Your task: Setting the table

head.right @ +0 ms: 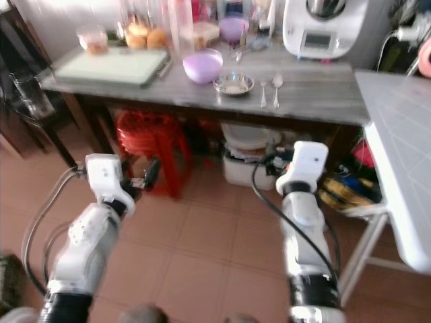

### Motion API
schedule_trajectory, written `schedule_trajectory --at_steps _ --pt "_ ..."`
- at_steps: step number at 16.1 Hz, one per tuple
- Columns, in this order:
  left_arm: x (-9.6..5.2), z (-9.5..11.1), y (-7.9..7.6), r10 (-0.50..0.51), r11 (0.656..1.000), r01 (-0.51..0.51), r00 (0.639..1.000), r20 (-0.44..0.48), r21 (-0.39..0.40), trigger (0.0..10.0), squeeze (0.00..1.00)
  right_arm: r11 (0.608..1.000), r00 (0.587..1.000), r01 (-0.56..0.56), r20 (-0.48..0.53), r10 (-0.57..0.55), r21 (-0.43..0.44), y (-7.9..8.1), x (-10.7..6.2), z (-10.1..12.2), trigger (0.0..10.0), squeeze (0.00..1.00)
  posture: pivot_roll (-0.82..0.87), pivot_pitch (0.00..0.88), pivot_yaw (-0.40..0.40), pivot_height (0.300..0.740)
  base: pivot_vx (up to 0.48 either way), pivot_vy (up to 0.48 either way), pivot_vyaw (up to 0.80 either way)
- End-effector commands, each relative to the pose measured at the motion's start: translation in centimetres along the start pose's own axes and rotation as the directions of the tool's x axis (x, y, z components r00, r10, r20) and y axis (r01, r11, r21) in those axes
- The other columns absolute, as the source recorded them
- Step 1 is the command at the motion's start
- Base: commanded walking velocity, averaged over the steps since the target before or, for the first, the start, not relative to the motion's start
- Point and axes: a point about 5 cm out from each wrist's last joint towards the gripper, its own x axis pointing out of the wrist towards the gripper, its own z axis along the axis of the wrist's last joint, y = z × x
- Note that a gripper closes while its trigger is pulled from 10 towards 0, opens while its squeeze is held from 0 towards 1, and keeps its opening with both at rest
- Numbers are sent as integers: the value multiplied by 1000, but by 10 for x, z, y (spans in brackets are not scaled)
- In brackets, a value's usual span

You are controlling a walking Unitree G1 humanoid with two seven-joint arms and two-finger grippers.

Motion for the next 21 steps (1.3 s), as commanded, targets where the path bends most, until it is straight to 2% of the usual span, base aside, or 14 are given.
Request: schedule_trajectory --at_steps 1,5,10,12,13,15,16,17,19,21 --pt "1 3 1 -1 1000 1 1000 7 13 10000 0 1000 1000 0 9 0 -1 0 2 3 10000 992 -20 0 -2 740 0 0 -506" --pt "1 5 3 -1 1000 1 1000 14 17 10000 0 1000 1000 4 21 -4 -9 -3 4 7 10000 992 -22 0 -2 740 0 -310 0" --pt "-2 4 2 3 1000 -4 1000 17 13 10000 0 1000 1000 2 5 -1 -28 -7 -2 3 10000 988 -19 0 -4 740 0 -420 0" --pt "-9 9 10 70 997 -71 996 47 29 10000 0 1000 1000 3 11 -3 -24 -9 -14 4 10000 988 -18 0 -7 740 0 -424 0" --pt "-17 11 18 121 992 -123 991 63 39 10000 0 1000 1000 1 3 -1 -21 -8 -27 2 10000 969 -17 0 -7 740 0 -424 0" --pt "-24 9 23 158 985 -161 986 61 54 10000 0 1000 1000 8 -12 -8 -25 -7 -44 -2 10000 941 -11 0 -9 740 0 -411 0" --pt "-32 6 25 177 980 -181 982 58 76 10000 0 1000 999 13 -31 -14 -12 -5 -59 -5 10000 675 -11 0 -10 740 0 -311 0" --pt "-36 4 23 173 981 -177 983 53 83 10000 0 1000 999 13 -38 -14 -15 -3 -68 -7 10000 0 -13 0 -11 740 0 -311 0" --pt "-39 5 22 179 976 -184 982 60 112 10000 0 998 999 38 -37 -40 -56 -8 -74 -5 10000 0 -10 0 -13 740 0 -127 0" --pt "-39 9 23 184 974 -192 980 80 123 10000 0 989 990 122 -63 -128 -84 -22 -73 -4 10000 0 -11 0 -15 740 0 0 0"
